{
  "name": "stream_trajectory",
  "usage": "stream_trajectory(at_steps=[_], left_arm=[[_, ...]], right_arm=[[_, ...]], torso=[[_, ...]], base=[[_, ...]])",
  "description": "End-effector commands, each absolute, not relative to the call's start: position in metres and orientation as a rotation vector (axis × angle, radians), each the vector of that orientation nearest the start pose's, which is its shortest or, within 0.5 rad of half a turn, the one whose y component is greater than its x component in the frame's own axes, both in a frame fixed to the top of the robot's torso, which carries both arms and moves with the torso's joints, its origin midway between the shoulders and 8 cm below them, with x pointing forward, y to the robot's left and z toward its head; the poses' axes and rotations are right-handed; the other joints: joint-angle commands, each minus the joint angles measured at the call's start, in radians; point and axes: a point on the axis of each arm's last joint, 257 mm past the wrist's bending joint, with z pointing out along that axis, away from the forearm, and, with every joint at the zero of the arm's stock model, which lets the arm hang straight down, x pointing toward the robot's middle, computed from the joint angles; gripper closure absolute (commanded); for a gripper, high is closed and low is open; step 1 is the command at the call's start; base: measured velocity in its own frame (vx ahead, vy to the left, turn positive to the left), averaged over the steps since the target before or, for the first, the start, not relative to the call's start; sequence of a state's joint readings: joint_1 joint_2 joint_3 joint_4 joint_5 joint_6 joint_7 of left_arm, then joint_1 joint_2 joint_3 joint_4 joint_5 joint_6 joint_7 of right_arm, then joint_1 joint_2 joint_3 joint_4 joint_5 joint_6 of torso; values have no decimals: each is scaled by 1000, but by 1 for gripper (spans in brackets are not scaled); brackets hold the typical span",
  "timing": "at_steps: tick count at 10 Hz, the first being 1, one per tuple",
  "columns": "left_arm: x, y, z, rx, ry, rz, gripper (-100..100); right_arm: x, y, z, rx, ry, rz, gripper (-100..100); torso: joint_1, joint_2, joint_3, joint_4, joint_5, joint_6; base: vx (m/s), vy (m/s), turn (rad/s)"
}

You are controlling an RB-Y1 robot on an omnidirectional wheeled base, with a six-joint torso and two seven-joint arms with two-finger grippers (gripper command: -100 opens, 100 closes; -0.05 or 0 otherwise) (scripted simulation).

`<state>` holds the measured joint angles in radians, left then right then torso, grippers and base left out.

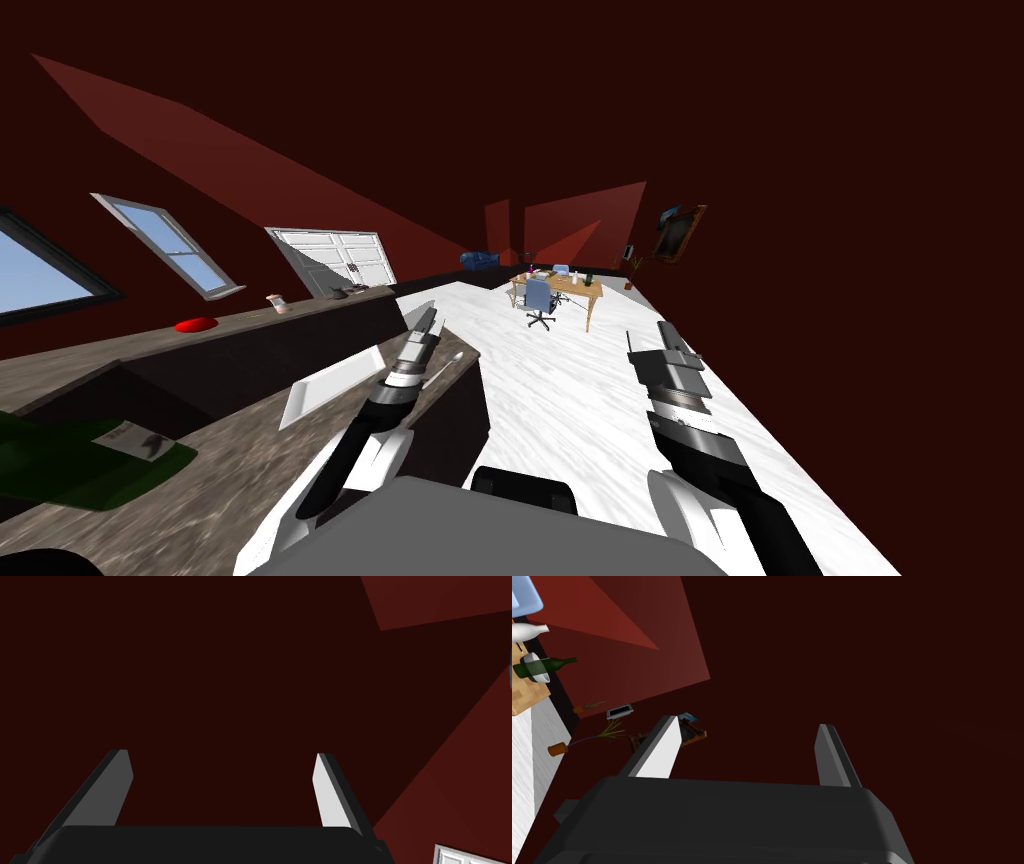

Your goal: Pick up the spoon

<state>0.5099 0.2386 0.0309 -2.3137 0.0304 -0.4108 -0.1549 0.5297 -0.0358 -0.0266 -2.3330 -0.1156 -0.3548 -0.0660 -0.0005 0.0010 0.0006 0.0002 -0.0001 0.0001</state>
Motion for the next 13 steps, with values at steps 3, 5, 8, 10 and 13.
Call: stream_trajectory(at_steps=[3,5,8,10,13], left_arm=[[361,273,2,-439,961,-1081,-100],[365,275,-9,-412,1027,-1044,-100],[373,283,-31,-374,1146,-968,-100],[376,287,-43,-344,1213,-927,-100],[380,289,-56,-290,1296,-881,-100]], right_arm=[[352,-301,11,823,632,1376,0],[352,-301,11,823,632,1376,0],[352,-301,11,823,632,1376,0],[352,-301,11,823,632,1376,0],[352,-301,11,823,632,1376,0]], torso=[[0,0,0,0,0,0],[0,0,0,0,0,0],[0,-1,0,0,0,0],[0,-1,0,0,0,0],[0,-1,-1,0,0,0]], base=[[-11,-15,-36],[-11,-15,-38],[-8,-15,-50],[-6,-14,-46],[1,-9,-46]])
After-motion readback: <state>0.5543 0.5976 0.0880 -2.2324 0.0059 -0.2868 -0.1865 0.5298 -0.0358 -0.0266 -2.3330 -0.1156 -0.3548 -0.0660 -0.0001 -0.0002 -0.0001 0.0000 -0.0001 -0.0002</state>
